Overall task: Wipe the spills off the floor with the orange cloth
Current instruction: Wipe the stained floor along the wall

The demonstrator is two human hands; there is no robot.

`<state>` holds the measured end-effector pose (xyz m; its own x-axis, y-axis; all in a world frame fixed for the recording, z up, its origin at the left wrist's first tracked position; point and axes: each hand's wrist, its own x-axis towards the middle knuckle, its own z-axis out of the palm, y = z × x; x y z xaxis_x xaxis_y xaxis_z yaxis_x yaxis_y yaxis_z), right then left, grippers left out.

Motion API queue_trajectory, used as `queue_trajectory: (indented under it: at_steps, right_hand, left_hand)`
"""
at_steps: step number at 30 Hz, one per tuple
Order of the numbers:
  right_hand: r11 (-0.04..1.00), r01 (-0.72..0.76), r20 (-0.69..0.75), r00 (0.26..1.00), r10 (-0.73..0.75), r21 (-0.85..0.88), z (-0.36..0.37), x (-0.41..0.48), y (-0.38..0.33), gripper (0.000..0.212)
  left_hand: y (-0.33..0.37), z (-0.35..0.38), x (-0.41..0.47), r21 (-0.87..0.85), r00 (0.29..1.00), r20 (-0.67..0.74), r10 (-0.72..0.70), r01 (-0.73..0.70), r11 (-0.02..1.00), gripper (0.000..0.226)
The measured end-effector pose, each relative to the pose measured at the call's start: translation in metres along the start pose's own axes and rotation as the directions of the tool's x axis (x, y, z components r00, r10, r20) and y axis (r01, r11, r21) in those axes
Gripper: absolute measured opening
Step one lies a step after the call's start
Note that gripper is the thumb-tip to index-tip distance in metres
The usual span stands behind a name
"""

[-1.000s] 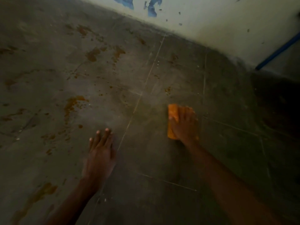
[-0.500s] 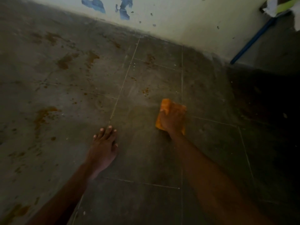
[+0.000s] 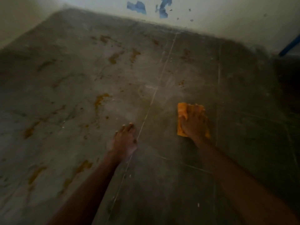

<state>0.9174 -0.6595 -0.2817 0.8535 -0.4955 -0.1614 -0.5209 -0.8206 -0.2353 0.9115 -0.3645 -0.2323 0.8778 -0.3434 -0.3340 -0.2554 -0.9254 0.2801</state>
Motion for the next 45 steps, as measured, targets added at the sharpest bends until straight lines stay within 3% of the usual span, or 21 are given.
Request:
queue_trajectory:
  at_steps: [2,4,7,8,12,14,16,19,21,22,23,25,27,28,31,34,36,39,41,43,45]
  right_hand:
    - [0.925,0.372,0.052,0.928,-0.369,-0.072,0.02,-0.062,-0.042,0.07]
    - [0.735,0.674,0.199,0.732,-0.652,-0.071,0.033,-0.165,-0.038,0.069]
    - [0.508,0.862,0.249,0.492,-0.834,-0.001,0.013,-0.256,0.019,0.073]
    - [0.523,0.851,0.233,0.517,-0.824,-0.038,0.003,-0.243,0.033,0.071]
    - [0.856,0.487,0.066,0.873,-0.483,-0.175,0.005,-0.117,0.005,0.072]
    - [0.928,0.35,0.024,0.936,-0.35,-0.129,0.014,-0.101,-0.037,0.08]
    - [0.86,0.491,0.04,0.87,-0.491,-0.136,0.032,-0.138,-0.066,0.076]
    - [0.574,0.812,0.185,0.583,-0.791,-0.106,0.034,-0.224,-0.044,0.072]
    - [0.419,0.906,0.229,0.421,-0.878,-0.057,0.025,-0.228,-0.024,0.073]
    - [0.405,0.911,0.203,0.413,-0.888,-0.082,0.025,-0.212,-0.024,0.072]
    - [0.463,0.879,0.17,0.476,-0.863,-0.111,0.028,-0.193,-0.034,0.07]
    - [0.684,0.719,0.057,0.693,-0.719,-0.12,0.037,-0.159,-0.087,0.068]
    - [0.784,0.614,0.019,0.789,-0.615,-0.089,0.052,-0.16,-0.149,0.072]
    - [0.761,0.642,0.035,0.766,-0.642,-0.098,0.058,-0.18,-0.166,0.074]
    - [0.487,0.868,0.14,0.497,-0.857,-0.102,0.064,-0.258,-0.152,0.074]
    - [0.276,0.96,0.233,0.279,-0.932,-0.044,0.049,-0.267,-0.108,0.075]
    - [0.304,0.948,0.236,0.319,-0.918,-0.096,0.052,-0.236,-0.12,0.073]
    - [0.575,0.808,0.088,0.587,-0.805,-0.132,0.075,-0.204,-0.206,0.074]
    - [0.628,0.771,0.087,0.637,-0.766,-0.108,0.093,-0.222,-0.264,0.078]
    - [0.465,0.88,0.145,0.474,-0.868,-0.096,0.101,-0.265,-0.277,0.077]
    - [0.181,0.982,0.237,0.187,-0.953,-0.047,0.095,-0.304,-0.238,0.077]
  left_hand:
    - [-0.012,-0.002,-0.007,-0.058,0.999,0.026,-0.028,0.03,0.998,0.053]
    - [-0.028,-0.005,-0.019,-0.154,0.999,0.013,-0.047,0.048,0.987,0.042]
    - [-0.045,-0.007,-0.048,-0.26,0.996,-0.078,-0.047,0.025,0.965,0.052]
    - [-0.047,-0.006,-0.057,-0.253,0.995,-0.103,-0.019,-0.008,0.967,0.055]
    - [-0.054,0.009,-0.09,-0.052,0.991,-0.131,0.037,-0.044,0.998,0.051]
    - [-0.055,0.018,-0.101,0.017,0.988,-0.149,0.045,-0.043,0.999,0.057]
    - [-0.061,0.023,-0.108,0.035,0.986,-0.155,0.061,-0.056,0.998,0.06]
    - [-0.079,0.026,-0.113,0.036,0.979,-0.161,0.121,-0.117,0.992,0.061]
    - [-0.093,0.024,-0.116,0.091,0.974,-0.138,0.18,-0.168,0.982,0.062]
    - [-0.099,0.022,-0.119,0.115,0.972,-0.136,0.192,-0.177,0.977,0.063]
    - [-0.105,0.021,-0.122,0.127,0.969,-0.151,0.194,-0.175,0.976,0.064]
    - [-0.121,0.021,-0.134,0.091,0.966,-0.217,0.142,-0.125,0.988,0.063]
    - [-0.134,0.022,-0.146,0.008,0.962,-0.26,0.089,-0.09,0.996,0.059]
    - [-0.14,0.021,-0.149,-0.018,0.962,-0.262,0.083,-0.091,0.996,0.056]
    - [-0.168,0.018,-0.167,0.001,0.962,-0.265,0.06,-0.062,0.998,0.06]
    - [-0.206,0.018,-0.203,-0.007,0.944,-0.329,0.002,-0.004,1.0,0.065]
    - [-0.234,0.025,-0.236,-0.081,0.908,-0.398,-0.134,0.111,0.991,0.069]
    - [-0.272,0.037,-0.279,-0.158,0.829,-0.437,-0.348,0.31,0.937,0.079]
    - [-0.289,0.042,-0.296,-0.21,0.789,-0.402,-0.465,0.414,0.886,0.087]
    - [-0.297,0.042,-0.301,-0.245,0.75,-0.396,-0.53,0.471,0.848,0.094]
    - [-0.303,0.041,-0.306,-0.278,0.716,-0.376,-0.588,0.518,0.809,0.101]
